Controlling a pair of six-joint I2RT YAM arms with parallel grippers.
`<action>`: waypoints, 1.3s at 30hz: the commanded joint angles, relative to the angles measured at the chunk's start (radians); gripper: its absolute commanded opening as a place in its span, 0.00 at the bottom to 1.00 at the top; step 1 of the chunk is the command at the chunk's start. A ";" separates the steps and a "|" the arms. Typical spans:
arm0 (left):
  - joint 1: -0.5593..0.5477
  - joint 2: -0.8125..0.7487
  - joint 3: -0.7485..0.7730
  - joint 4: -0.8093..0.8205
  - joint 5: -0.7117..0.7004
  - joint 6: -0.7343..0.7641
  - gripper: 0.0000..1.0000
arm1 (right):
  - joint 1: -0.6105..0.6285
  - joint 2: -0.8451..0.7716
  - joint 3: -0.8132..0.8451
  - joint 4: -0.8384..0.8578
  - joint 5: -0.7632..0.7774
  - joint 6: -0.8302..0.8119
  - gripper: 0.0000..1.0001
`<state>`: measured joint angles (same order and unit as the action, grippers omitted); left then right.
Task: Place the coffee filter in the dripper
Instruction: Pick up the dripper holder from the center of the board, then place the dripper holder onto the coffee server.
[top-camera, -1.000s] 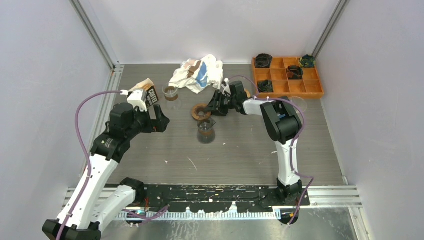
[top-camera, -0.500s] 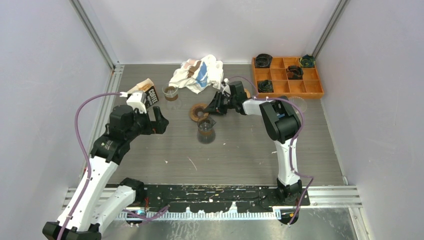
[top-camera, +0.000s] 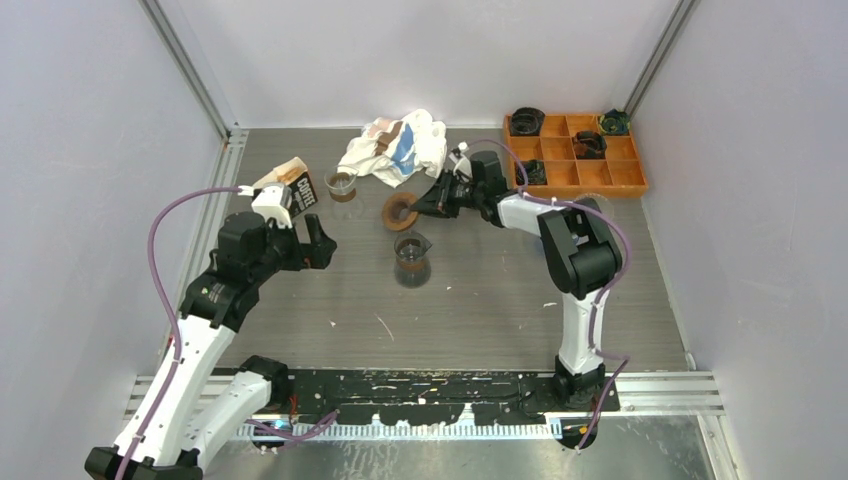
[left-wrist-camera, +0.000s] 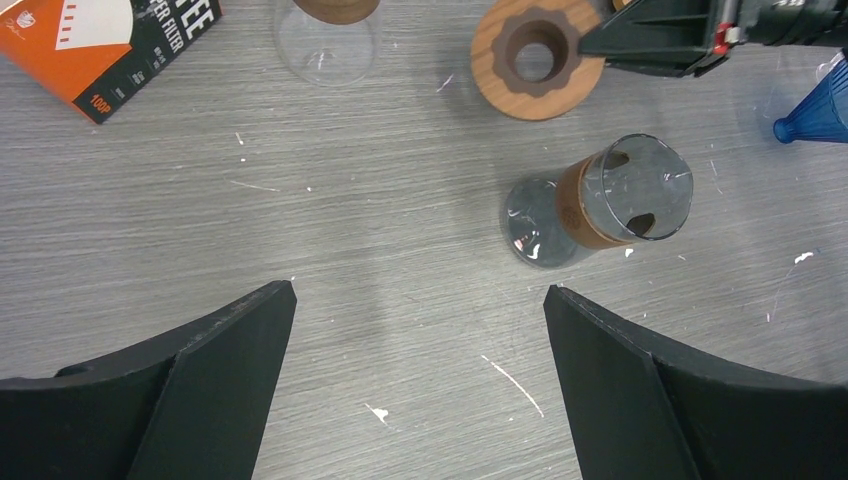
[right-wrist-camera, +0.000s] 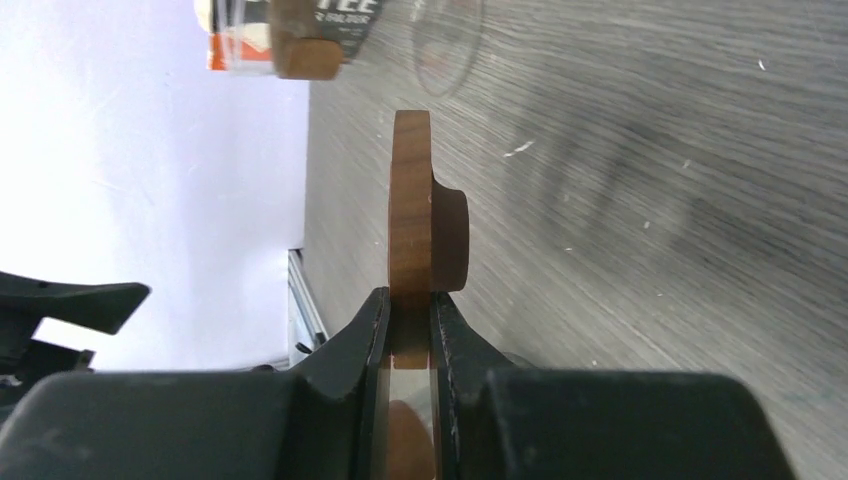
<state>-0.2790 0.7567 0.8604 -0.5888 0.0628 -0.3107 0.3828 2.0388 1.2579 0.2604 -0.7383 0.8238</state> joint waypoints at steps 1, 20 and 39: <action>0.007 -0.020 0.000 0.030 0.003 -0.002 0.99 | -0.019 -0.135 -0.022 0.080 -0.038 0.040 0.02; 0.012 -0.063 -0.011 0.035 0.013 -0.013 0.99 | -0.037 -0.514 -0.246 0.089 -0.071 0.159 0.02; 0.018 -0.072 -0.016 0.042 0.033 -0.018 0.99 | 0.072 -0.565 -0.449 0.215 -0.024 0.265 0.05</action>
<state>-0.2661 0.6971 0.8429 -0.5877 0.0757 -0.3183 0.4427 1.4902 0.8047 0.3428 -0.7750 1.0615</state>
